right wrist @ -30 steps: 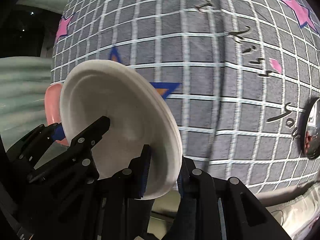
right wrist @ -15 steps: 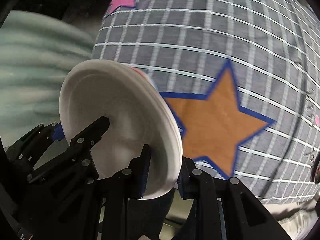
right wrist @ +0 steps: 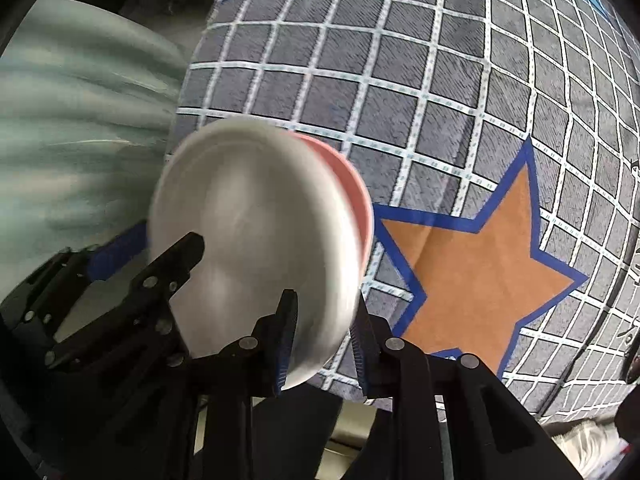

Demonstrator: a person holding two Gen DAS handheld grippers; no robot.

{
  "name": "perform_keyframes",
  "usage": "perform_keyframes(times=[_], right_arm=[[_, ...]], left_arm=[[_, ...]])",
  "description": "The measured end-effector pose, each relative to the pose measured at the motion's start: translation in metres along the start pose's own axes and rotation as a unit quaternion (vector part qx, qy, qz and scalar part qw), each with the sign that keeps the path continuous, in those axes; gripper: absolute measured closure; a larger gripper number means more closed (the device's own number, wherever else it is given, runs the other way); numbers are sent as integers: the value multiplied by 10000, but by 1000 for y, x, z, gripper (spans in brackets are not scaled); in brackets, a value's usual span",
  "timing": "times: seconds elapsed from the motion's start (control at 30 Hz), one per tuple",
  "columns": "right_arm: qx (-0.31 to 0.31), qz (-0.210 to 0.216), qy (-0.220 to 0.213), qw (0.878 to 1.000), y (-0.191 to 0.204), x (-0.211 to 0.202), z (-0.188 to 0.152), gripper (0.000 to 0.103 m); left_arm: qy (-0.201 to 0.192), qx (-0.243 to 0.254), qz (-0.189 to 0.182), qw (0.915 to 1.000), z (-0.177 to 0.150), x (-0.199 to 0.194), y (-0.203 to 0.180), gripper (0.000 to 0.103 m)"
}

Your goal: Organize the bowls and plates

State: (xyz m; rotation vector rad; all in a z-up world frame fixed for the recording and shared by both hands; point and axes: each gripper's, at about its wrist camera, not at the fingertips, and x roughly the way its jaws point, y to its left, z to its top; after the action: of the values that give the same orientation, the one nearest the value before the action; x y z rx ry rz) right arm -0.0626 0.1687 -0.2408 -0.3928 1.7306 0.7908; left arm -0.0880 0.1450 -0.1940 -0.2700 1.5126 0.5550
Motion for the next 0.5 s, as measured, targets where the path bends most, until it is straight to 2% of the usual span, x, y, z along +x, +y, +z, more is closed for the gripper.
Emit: perform_keyframes(times=[0.03,0.07,0.1,0.17,0.2,0.27,0.3,0.37,0.4,0.5], right_arm=[[-12,-150,20,9999,1,1,1,58],[-38,-353,3,9994,1,0,0,42],[-52,-509,-35,9987,-2,-3,-4,33],[-60,-543,-104,9985,-8,-9,-7,26],[-44,-499,-138,9986,-10,-13,-8,16],[-21,-487,-205,9986,-13,-21,-13,8],[-13,-468,-266,9986,-11,-25,-15,7],[20,-374,-339,9987,-9,-32,-15,7],[36,-355,-369,9987,-8,-36,-14,1],[85,-328,-540,9980,-3,-49,-6,1]], left_arm=[[-61,9,75,10000,-1,-2,2,42],[-94,17,78,9999,-2,-4,6,34],[-138,-8,14,9999,-3,-7,10,25],[-209,-47,-128,9997,0,-9,20,21],[-211,-52,-226,9995,0,-11,24,20],[-167,-45,-447,9989,1,-18,28,18],[-169,-17,-493,9986,2,-22,29,16],[-118,42,-400,9991,3,-32,25,13],[-106,70,-428,9990,5,-35,27,13],[-207,284,-454,9983,7,-46,23,13]])
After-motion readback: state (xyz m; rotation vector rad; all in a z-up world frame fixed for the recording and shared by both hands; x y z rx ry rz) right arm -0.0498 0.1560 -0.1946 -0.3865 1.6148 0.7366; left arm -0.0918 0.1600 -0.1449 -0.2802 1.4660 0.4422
